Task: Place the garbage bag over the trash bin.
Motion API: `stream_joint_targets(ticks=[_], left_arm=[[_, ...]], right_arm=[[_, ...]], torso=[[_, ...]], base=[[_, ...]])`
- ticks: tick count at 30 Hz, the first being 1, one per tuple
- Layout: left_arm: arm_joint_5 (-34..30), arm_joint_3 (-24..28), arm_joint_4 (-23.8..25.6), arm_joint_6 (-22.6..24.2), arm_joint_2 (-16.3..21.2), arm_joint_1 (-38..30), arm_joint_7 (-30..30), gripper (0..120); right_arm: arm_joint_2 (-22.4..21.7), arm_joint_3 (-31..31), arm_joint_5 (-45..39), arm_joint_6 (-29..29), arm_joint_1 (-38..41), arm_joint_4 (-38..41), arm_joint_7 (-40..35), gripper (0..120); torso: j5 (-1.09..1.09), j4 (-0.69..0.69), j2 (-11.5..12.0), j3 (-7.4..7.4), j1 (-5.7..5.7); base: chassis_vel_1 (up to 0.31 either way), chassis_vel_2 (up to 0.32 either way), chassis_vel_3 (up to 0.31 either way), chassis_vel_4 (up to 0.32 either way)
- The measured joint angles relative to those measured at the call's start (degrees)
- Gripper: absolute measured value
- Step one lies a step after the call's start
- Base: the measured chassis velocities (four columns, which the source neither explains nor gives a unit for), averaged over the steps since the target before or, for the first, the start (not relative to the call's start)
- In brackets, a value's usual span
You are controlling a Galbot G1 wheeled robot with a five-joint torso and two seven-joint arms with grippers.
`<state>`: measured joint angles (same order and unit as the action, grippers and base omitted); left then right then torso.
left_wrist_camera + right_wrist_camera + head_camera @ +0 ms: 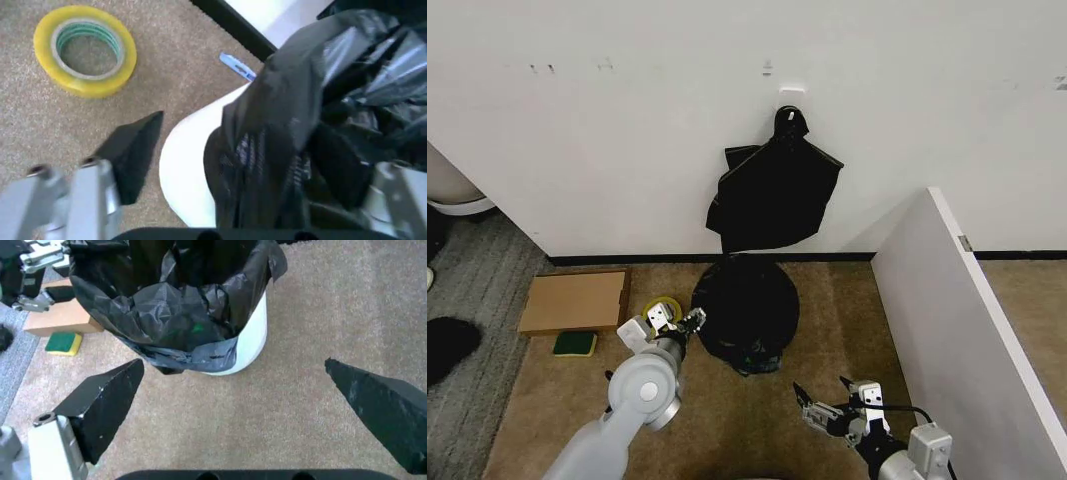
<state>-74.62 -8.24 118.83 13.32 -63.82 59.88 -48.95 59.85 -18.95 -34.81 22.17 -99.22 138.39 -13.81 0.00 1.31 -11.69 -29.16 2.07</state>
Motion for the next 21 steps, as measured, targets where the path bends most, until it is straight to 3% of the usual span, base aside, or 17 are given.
stream_joint_targets(ticks=[5,16,21], left_arm=[[0.3,-0.5,0.9,0.1,0.5,1.4,0.0,99],[7.1,-0.5,4.7,-1.4,1.5,4.1,7.3,100],[22.1,-0.6,6.3,-4.8,2.6,8.3,14.3,100]], right_arm=[[-0.1,0.0,0.0,0.1,0.2,0.3,0.0,100],[0.7,0.6,0.7,-0.4,0.2,0.5,0.3,100],[2.5,1.0,3.8,-5.1,0.4,-0.2,1.3,100]], torso=[[-0.01,0.00,0.0,0.00,0.00],[0.00,0.01,0.0,0.00,0.00],[-0.02,0.01,0.0,0.00,0.00]], base=[[0.000,0.000,0.000,0.000],[0.000,0.000,0.000,0.000],[0.000,0.000,0.000,0.000]])
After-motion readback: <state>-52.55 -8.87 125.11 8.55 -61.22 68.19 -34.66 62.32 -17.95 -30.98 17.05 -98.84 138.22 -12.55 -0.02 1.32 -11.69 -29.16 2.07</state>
